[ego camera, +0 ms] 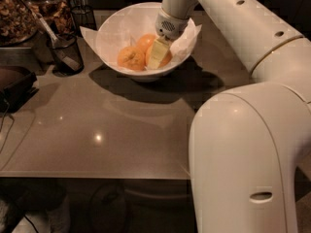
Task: Pick orange from white bowl
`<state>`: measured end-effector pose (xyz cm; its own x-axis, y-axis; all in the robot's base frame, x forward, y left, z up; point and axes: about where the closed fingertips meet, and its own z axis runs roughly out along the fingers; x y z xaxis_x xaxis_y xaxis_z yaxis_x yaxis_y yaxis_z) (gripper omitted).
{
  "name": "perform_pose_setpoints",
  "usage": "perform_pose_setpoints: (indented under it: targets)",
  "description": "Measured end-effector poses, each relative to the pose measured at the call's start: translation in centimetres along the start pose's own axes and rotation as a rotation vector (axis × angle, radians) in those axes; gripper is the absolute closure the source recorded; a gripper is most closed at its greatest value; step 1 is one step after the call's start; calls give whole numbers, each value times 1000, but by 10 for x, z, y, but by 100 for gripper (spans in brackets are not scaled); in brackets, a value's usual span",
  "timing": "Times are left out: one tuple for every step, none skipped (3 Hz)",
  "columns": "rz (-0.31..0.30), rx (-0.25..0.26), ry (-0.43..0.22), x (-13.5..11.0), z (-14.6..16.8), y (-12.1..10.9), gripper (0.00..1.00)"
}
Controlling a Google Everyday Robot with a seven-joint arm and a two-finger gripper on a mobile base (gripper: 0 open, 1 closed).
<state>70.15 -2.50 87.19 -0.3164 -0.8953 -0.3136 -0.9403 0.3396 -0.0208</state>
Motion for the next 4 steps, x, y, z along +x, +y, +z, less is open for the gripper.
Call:
perform_pose_setpoints:
  targets:
    - [3,-9,6,0,4,0,26]
    - [3,-9,12,-1,5,-1,45]
    - [3,-9,12,-1,5,-1,68]
    - [3,-9,12,-1,5,-1,91]
